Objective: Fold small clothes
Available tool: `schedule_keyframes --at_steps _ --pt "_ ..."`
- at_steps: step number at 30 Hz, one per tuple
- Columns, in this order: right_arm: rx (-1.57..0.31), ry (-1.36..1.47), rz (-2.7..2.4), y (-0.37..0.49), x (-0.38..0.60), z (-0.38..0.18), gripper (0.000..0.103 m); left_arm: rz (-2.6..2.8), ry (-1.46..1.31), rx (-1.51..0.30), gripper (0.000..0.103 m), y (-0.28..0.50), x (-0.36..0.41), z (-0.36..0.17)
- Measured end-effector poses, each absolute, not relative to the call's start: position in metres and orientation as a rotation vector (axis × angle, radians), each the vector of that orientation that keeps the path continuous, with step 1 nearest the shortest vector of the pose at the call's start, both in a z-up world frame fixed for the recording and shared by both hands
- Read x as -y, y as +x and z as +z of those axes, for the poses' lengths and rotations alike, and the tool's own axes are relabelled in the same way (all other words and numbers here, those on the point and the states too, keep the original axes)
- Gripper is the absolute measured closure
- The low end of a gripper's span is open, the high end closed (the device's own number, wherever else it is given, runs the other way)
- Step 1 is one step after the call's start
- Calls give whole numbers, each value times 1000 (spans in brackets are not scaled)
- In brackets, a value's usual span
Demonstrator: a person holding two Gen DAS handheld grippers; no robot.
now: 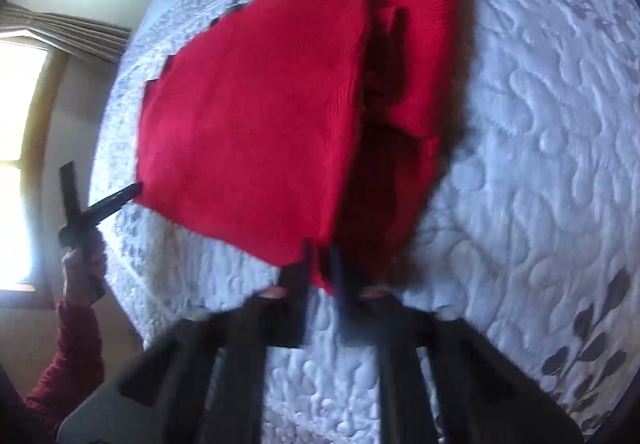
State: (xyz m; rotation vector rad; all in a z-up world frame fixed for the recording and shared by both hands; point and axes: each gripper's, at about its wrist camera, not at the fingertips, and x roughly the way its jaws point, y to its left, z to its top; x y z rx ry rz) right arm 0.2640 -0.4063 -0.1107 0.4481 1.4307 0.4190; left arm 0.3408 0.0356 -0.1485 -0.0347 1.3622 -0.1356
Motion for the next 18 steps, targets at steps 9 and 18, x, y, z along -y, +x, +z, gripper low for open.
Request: schedule_keyframes --at_steps 9,18 --pt "-1440 416 365 245 419 -109 80 -151 -43 -1392 66 334 -39 -146" --pt "-1416 556 338 254 448 -108 35 -169 -253 -1413 28 329 -80 -139"
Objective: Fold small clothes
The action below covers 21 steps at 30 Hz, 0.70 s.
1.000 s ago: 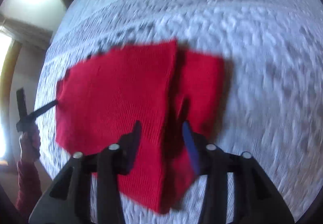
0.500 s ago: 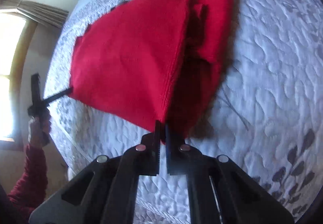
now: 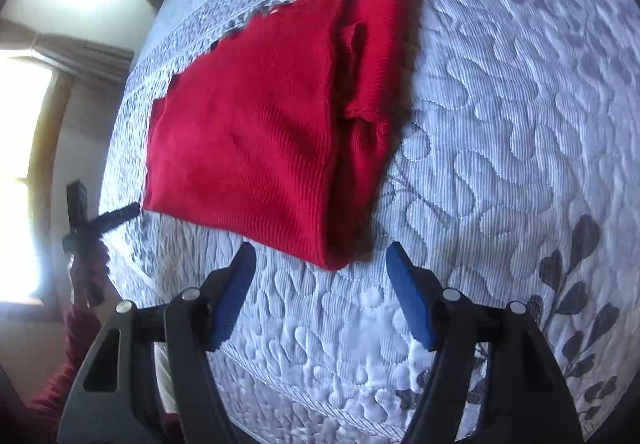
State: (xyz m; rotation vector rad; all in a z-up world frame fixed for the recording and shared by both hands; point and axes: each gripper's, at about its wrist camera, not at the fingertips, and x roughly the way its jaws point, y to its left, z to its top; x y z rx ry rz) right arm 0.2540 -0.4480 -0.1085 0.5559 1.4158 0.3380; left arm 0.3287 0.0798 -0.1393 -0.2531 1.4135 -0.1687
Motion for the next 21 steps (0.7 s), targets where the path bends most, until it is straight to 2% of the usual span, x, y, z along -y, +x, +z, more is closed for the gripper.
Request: schedule_keyframes --at_steps 6,11,12,14,15,16,21 --pt "-1453 607 361 270 446 -139 34 -239 -280 -1436 31 349 -57 -152" --pt "-1441 664 404 282 441 -147 49 -260 -281 -1456 38 356 -33 -162" --pt "-1443 659 402 285 439 -149 51 -248 -276 -1458 43 356 -32 -164" --pt "-1440 662 396 287 433 -149 75 -242 -273 -1447 67 356 -36 -163" --pt "-1447 687 410 287 432 -151 92 -255 -314 -1444 81 355 -40 -163" --pt "-1451 720 417 285 433 -154 92 -271 -356 -1446 85 354 -45 -162" --pt "-1408 720 413 276 436 -139 94 -268 -330 -1402 88 338 -41 -146"
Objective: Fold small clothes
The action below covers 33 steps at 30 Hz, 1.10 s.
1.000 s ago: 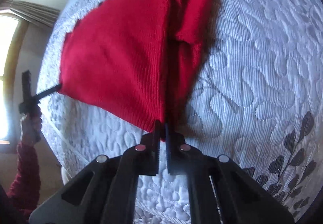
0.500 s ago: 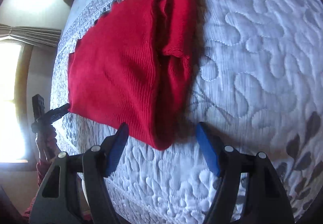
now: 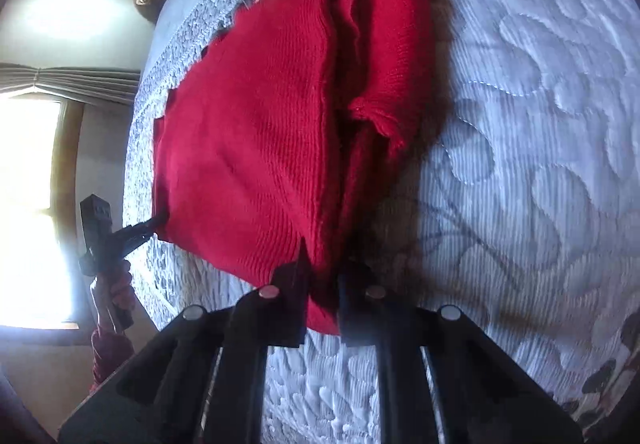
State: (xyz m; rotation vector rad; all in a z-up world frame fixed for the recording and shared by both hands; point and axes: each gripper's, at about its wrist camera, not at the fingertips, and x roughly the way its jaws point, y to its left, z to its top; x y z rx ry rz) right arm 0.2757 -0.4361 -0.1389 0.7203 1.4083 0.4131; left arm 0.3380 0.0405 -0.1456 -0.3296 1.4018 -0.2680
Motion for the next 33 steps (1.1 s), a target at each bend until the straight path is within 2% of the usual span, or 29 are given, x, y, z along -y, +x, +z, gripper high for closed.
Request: schedule_keyframes --at_steps 6,12,20,26,30,32,33 --pt "-1426 656 414 249 442 -106 94 -309 -344 -1404 88 303 -44 -119" --pt "-1459 597 406 185 447 -93 94 -333 -298 -1435 88 239 -34 -116" --pt "-1480 543 374 84 453 -90 94 -365 -199 -1431 87 147 -18 -111" --pt "-1486 496 274 62 444 -123 89 -315 -128 -1422 84 131 -13 -141" --pt "-1459 493 266 61 442 -128 88 -303 -65 -1372 78 125 -3 -140" --pt "-1460 477 266 60 441 -121 81 -294 -19 -1362 71 125 7 -135" --pt "-1457 438 244 59 441 -111 71 -282 2 -1365 59 124 7 -131"
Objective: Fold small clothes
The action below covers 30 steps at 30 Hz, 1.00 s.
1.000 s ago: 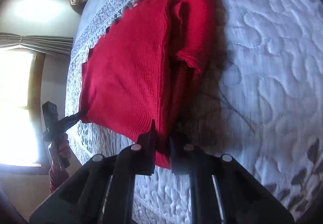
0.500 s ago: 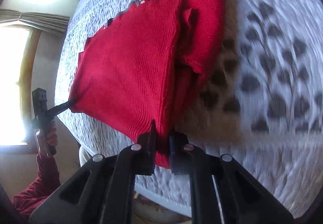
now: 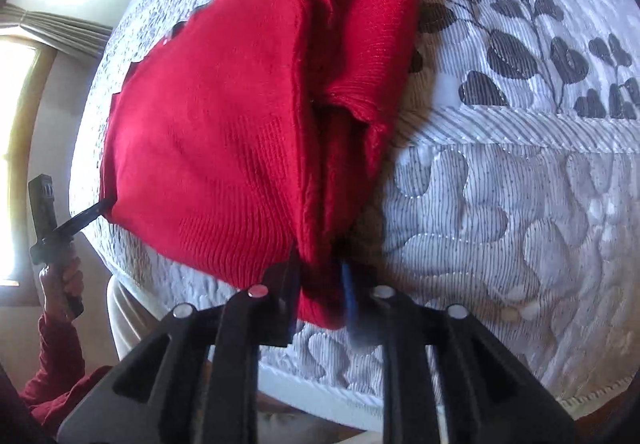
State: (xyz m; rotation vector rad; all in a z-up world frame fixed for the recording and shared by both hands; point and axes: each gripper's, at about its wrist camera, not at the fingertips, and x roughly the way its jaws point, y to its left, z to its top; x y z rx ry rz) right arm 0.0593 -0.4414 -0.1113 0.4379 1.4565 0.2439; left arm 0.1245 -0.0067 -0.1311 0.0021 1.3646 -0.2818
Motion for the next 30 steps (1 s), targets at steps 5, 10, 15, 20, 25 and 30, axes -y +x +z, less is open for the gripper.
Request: schedule_keyframes --at_steps 5,10,15,20,25,30 --pt "-1349 369 206 63 464 -67 57 -168 59 -1268 53 129 -18 -88" --pt "-1280 360 218 123 468 -39 53 -160 81 -1173 52 185 7 -55" --pt "-1310 385 197 199 470 -60 53 -131 137 -1201 52 262 43 -78" --pt "-1378 426 180 235 482 -98 52 -118 87 -1265 57 310 52 -117" --pt "-1373 499 249 251 486 -114 77 -153 52 -1326 87 312 52 -144" --pt "-1310 467 235 254 489 -99 99 -127 79 -1307 94 307 50 -142"
